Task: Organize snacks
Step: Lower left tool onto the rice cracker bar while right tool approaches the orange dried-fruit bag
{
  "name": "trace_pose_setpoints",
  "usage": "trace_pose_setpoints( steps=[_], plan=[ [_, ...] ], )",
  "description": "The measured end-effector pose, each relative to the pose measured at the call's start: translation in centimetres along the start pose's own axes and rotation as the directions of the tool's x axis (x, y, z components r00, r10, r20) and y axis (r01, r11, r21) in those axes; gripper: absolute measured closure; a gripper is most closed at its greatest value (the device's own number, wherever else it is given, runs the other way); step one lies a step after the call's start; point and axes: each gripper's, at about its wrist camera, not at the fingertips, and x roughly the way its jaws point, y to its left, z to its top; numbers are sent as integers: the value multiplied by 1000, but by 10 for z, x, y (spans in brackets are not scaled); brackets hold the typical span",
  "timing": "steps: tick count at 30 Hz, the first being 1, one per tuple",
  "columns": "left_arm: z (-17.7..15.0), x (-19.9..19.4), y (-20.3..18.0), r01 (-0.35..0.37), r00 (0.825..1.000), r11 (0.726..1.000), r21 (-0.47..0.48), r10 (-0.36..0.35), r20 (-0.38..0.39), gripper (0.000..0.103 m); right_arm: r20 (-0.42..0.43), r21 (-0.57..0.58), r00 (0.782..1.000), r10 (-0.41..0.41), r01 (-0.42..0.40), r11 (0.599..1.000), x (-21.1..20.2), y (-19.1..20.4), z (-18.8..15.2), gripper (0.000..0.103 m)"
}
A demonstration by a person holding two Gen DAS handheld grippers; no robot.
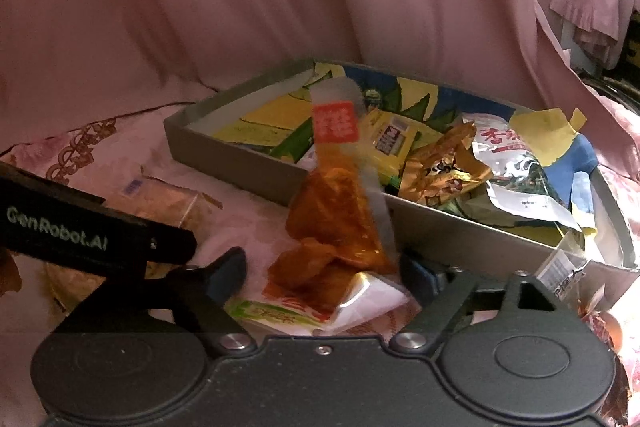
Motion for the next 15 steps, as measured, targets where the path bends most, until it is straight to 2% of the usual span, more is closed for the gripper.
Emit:
trace_pose_setpoints(
  steps=[2, 10, 15],
  plan=[
    [-1, 0, -1, -2, 1000, 1000, 8, 2, 0, 14, 4, -2, 1000, 2, -2, 1000, -2, -1, -1, 28],
    [0, -1, -2, 18, 1000, 1000, 7, -18, -12, 9, -6, 3, 1000, -5, 5, 1000, -5, -1, -1, 29],
    [-1, 0, -9, -20, 999, 998, 66, 22, -30, 16, -27, 4, 999, -18, 18, 1000, -16, -1, -7, 29]
  ],
)
